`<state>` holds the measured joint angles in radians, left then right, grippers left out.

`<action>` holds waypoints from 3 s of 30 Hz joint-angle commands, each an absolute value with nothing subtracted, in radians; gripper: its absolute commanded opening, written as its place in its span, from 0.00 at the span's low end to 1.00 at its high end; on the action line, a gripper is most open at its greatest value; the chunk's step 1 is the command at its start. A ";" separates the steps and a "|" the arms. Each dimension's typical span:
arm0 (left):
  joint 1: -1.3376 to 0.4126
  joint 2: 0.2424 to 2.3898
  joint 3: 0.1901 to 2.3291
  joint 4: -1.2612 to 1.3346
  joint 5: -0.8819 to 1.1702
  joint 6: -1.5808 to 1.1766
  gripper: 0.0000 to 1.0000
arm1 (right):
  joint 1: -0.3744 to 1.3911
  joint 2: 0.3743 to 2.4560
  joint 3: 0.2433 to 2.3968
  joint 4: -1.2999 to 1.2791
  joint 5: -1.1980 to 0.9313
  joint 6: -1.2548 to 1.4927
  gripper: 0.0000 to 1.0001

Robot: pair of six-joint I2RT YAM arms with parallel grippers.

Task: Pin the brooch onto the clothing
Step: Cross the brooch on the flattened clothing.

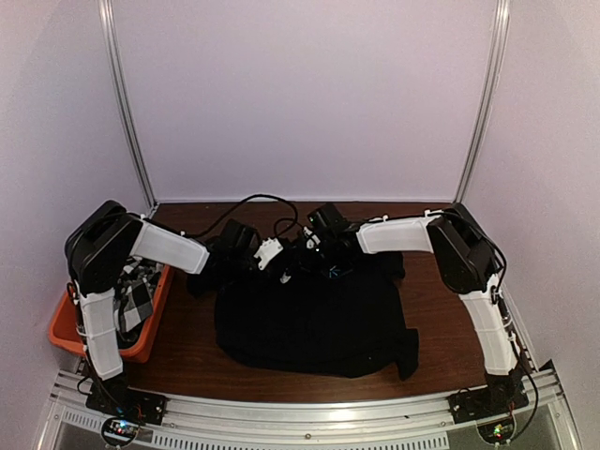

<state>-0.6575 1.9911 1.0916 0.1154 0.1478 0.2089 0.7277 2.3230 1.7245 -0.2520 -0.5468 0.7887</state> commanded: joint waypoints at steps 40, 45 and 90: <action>-0.664 1.954 1.063 0.169 0.244 0.186 0.00 | 0.776 2.339 1.763 -0.270 -0.748 0.622 0.00; -0.664 1.955 1.065 0.164 0.235 0.175 0.00 | 0.782 2.330 1.749 -0.262 -0.795 0.596 0.00; -0.693 1.717 0.839 0.252 0.055 -0.284 0.73 | 0.704 2.176 1.496 -0.137 -0.925 0.564 0.00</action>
<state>-0.6910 1.7741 0.8471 0.2150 0.1551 -0.2298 0.7212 2.2356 1.5230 -0.1722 -0.9031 0.5701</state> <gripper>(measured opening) 0.728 0.006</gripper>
